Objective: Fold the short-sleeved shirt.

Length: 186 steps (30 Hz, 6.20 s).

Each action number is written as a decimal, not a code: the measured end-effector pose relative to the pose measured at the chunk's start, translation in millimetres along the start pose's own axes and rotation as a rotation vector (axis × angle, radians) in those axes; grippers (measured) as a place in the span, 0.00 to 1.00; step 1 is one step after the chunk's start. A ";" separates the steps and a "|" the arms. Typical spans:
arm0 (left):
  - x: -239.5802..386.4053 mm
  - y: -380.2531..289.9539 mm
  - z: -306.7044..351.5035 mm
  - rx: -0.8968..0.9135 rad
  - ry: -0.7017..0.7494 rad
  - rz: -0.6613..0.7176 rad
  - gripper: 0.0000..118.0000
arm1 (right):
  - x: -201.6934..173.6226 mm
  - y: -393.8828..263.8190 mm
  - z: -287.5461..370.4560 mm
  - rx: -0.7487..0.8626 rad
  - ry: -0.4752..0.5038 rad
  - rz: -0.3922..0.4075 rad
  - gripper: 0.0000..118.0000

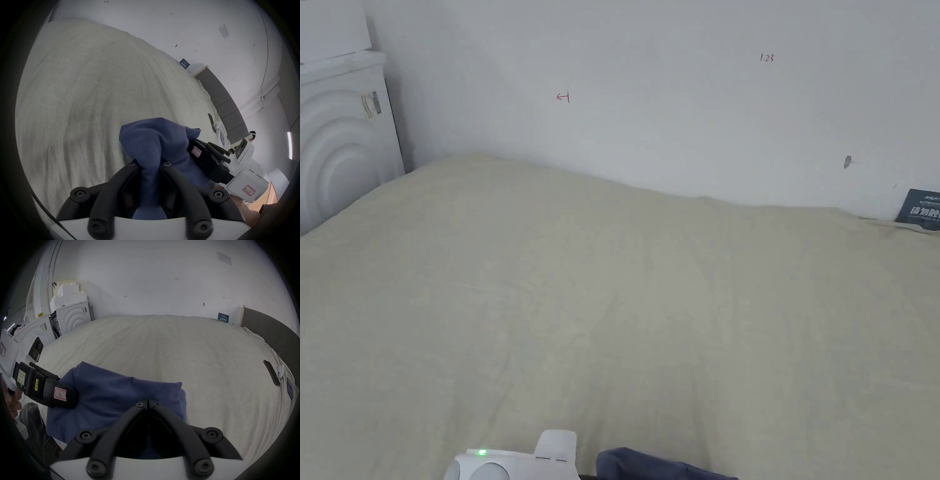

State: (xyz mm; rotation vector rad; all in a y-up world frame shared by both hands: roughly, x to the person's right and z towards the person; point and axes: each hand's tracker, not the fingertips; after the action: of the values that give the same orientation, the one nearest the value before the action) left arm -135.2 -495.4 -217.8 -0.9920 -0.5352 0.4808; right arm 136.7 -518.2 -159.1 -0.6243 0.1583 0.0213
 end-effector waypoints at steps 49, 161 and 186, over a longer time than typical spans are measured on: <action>-326.2 149.4 320.6 0.009 0.792 0.137 0.13 | 3.9 28.2 1.3 0.005 -0.140 0.011 0.00; 44.4 73.3 65.9 0.885 0.620 -0.333 1.00 | 67.9 150.7 17.6 0.313 -0.157 -0.200 0.89; 51.6 78.6 62.0 0.843 0.667 -0.326 1.00 | 58.9 166.0 13.8 0.171 -0.289 -0.256 0.88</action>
State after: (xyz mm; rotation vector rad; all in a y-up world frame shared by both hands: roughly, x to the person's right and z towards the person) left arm -144.6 -387.5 -249.0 -0.1994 0.1288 0.0356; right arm 185.7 -377.1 -253.5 -0.4612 -0.1988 -0.1470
